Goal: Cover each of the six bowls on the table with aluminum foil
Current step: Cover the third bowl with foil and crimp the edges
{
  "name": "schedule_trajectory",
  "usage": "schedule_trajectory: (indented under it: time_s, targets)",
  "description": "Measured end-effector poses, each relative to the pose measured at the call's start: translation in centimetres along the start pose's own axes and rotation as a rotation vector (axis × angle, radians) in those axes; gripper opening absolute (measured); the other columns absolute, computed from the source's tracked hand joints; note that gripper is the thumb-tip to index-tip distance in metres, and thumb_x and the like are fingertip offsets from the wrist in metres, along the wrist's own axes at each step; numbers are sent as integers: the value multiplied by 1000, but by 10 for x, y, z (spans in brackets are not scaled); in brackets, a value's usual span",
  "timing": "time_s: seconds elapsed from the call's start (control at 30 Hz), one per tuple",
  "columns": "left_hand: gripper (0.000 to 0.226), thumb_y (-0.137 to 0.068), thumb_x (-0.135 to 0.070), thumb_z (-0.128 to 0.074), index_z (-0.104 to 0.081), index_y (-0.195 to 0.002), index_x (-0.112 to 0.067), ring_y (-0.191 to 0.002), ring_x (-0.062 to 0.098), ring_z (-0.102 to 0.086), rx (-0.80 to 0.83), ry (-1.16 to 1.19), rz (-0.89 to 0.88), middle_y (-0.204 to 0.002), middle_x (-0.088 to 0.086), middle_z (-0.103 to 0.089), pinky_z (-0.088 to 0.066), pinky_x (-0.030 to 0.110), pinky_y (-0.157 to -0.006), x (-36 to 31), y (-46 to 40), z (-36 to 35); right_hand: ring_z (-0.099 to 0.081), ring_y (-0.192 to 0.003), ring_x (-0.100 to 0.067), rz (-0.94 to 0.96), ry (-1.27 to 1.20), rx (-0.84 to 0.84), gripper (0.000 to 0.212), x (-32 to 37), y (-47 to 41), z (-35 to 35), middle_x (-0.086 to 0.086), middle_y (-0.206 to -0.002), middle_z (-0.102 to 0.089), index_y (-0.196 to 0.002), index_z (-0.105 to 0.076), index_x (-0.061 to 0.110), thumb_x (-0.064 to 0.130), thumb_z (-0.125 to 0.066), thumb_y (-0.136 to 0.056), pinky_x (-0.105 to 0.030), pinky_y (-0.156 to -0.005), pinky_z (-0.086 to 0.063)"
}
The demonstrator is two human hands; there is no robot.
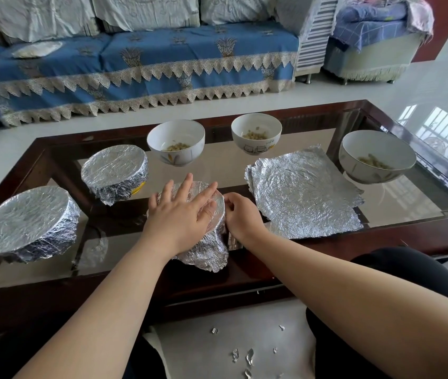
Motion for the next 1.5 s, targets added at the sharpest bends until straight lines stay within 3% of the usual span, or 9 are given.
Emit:
schedule_trajectory:
  time_s: [0.2,0.3,0.43,0.6,0.8,1.0,1.2,1.4,1.5]
  targets:
    - [51,-99,-63,-10,-1,-149,-61,-152,33,3,-7,1,33,-167,-5,8,-1,55,-120,1,0,-1,-60,-85,-20,-54,-65,-21,25,-1,0,6,0,-90,-69,-105,-67,15,20,-44,-100,-24,-71,-36]
    - [51,-99,-63,-9,-1,-150,-61,-152,34,2,-14,1,64,-167,-5,7,-2,55,-119,2,-1,-1,-47,-69,-13,-161,-152,-16,33,-5,10,5,8,-72,-50,-81,-50,19,35,-32,-104,-28,-72,-32]
    - [52,-99,-63,-10,-2,-151,-59,-152,35,0,-31,5,87,-168,-3,4,-4,56,-119,2,-1,1,-51,-83,-13,-146,-300,83,52,13,26,4,3,-88,-57,-103,-59,10,49,-24,-103,-33,-82,-39]
    - [53,-99,-63,-11,-4,-151,-58,-152,36,-2,-42,10,113,-168,-2,2,-5,56,-118,2,-1,2,-39,-43,-14,-237,-577,215,55,14,26,-9,-2,-50,-44,-70,-52,11,47,-27,-103,-28,-47,-34]
    - [58,-97,-66,-6,-1,-153,-53,-152,38,0,-52,42,191,-168,2,2,-6,57,-119,4,2,3,-26,-34,-5,-103,-460,242,46,19,16,-7,8,-41,-31,-60,-35,17,32,-37,-104,-20,-39,-23]
    - [92,-74,-92,-8,4,-155,-49,-150,44,7,127,22,239,-166,6,13,-4,61,-118,5,6,1,-48,-63,-13,-137,-323,164,39,4,3,-4,-1,-69,-55,-80,-59,10,41,-46,-100,-30,-64,-39]
    - [107,-66,-96,-6,0,-157,-40,-149,43,16,49,-67,226,-166,15,5,7,62,-117,2,9,7,-51,-63,-7,-165,-424,123,26,0,0,-1,7,-73,-57,-88,-55,17,42,-55,-96,-23,-62,-40]
    - [112,-62,-96,-9,-13,-156,-36,-150,44,1,14,-1,235,-164,21,-4,-9,56,-120,5,8,5,-36,-48,-9,-263,-682,251,29,-1,9,-4,-5,-64,-44,-83,-57,12,34,-48,-100,-15,-40,-31]
    - [117,-55,-96,-4,-16,-155,-36,-150,43,0,-9,27,253,-164,19,-5,-9,55,-120,5,10,5,-46,-61,-14,-274,-822,263,26,-3,13,-10,-11,-76,-55,-86,-67,12,28,-51,-100,-22,-53,-38]
Point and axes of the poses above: each hand's wrist, its own y-axis away from the middle knuckle, its own z-axis out of the back of the hand, x = y × z, the point moved 8 cm from there along -y, towards the middle knuckle
